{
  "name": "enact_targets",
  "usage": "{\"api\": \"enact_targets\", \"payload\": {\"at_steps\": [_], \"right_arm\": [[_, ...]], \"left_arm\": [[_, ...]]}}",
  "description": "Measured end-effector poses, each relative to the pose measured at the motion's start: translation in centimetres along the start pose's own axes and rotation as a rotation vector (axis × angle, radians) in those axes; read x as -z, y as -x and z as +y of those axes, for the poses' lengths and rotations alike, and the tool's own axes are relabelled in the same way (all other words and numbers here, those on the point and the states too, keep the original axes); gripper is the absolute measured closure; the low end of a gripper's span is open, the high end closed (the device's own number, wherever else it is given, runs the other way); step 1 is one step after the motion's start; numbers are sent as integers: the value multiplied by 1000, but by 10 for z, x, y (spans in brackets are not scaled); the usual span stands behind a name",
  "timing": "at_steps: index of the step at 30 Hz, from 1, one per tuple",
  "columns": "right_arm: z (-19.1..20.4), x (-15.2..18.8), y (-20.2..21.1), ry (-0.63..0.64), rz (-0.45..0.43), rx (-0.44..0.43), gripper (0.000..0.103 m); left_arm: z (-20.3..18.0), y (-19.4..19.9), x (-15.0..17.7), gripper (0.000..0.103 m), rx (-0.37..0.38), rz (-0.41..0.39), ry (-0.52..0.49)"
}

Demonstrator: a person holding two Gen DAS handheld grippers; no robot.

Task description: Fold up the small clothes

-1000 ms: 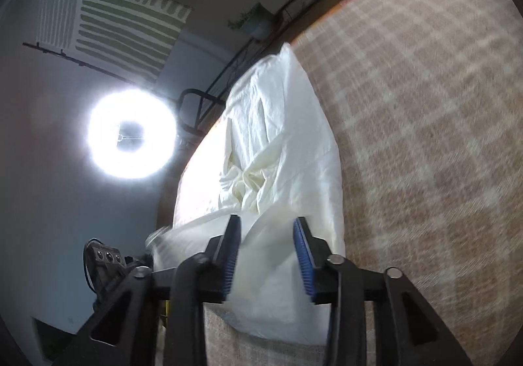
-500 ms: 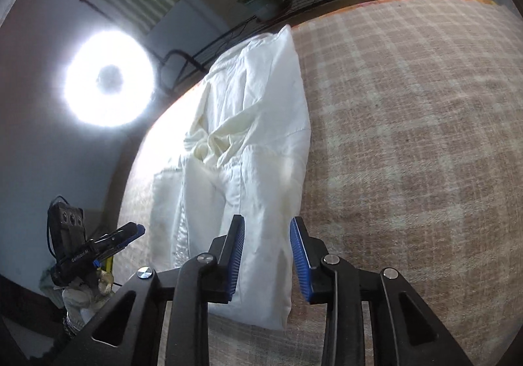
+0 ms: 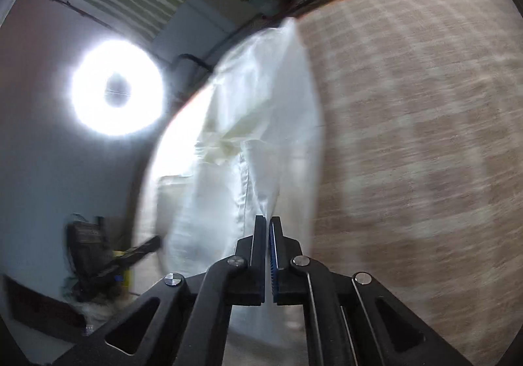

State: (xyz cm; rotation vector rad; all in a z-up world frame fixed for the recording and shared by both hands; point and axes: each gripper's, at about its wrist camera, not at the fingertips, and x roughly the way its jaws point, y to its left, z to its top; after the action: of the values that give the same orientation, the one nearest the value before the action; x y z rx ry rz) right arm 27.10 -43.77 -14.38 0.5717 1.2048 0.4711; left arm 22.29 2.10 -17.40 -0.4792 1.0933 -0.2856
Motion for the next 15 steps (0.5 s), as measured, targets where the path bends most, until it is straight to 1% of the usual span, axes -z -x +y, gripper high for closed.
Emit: {"api": "enact_targets", "payload": {"at_steps": [2,3,4,5,6,7,9,11,12,14,15], "right_arm": [[-9,1,-6,-46,15,3,103],[-9,1,-6,-45,13,4,103],[-5,1,-5,-24,9,18,103],[2,0,-2,18,-1,45,98],[9,-1,2,57,-18,72,98],[15,-1,7,88,-40,94,96],[31,0,18,164,-99,138,96],[43,3,22,228,-128,119,95],[53,6,21,275,-143,108,90],[61,8,15,321,-135,86,78],[64,9,7,338,-122,83,78]], "left_arm": [[0,-2,-1,97,-1,-2,1],[-1,-1,-2,91,-18,-1,-8],[-2,1,-3,89,-36,-7,-17],[-4,6,-3,88,-62,-30,-32],[-8,12,-3,88,-94,-58,-46],[-10,17,-3,88,-109,-79,-59],[-22,28,-2,88,-119,-129,-116],[-34,32,-3,88,-93,-167,-180],[-38,30,-5,88,-93,-164,-198],[-43,20,-8,88,-91,-143,-213],[-43,14,-10,88,-102,-139,-211]]}}
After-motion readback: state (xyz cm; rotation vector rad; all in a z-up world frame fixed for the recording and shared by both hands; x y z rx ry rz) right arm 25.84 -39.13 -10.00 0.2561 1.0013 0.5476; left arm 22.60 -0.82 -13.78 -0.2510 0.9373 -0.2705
